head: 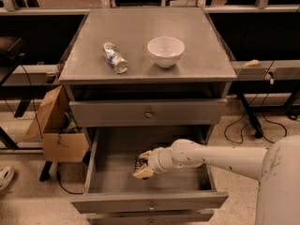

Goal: Place rxbar chocolate into middle drawer

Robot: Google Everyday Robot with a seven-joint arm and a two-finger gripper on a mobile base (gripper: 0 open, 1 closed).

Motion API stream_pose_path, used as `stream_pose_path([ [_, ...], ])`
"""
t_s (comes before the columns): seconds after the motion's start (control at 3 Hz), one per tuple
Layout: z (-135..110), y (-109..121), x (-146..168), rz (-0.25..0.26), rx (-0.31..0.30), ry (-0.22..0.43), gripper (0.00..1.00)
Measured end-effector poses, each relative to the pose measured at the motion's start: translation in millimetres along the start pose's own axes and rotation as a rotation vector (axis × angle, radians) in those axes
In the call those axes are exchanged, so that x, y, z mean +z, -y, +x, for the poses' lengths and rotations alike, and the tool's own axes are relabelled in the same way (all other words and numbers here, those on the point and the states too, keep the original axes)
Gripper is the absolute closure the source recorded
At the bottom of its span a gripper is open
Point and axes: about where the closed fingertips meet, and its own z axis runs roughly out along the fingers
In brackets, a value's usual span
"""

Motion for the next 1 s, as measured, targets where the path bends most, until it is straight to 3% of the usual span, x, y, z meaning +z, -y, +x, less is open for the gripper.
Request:
stream_pose_path([
  [0.33,-12.2,2.0,3.7,0.008,0.016,0.016,0.12],
  [0.67,-12.9,2.1,3.9,0.009,0.017,0.018,0.00],
  [1.0,-12.9,2.1,4.0,0.009,0.017,0.018,0.00],
])
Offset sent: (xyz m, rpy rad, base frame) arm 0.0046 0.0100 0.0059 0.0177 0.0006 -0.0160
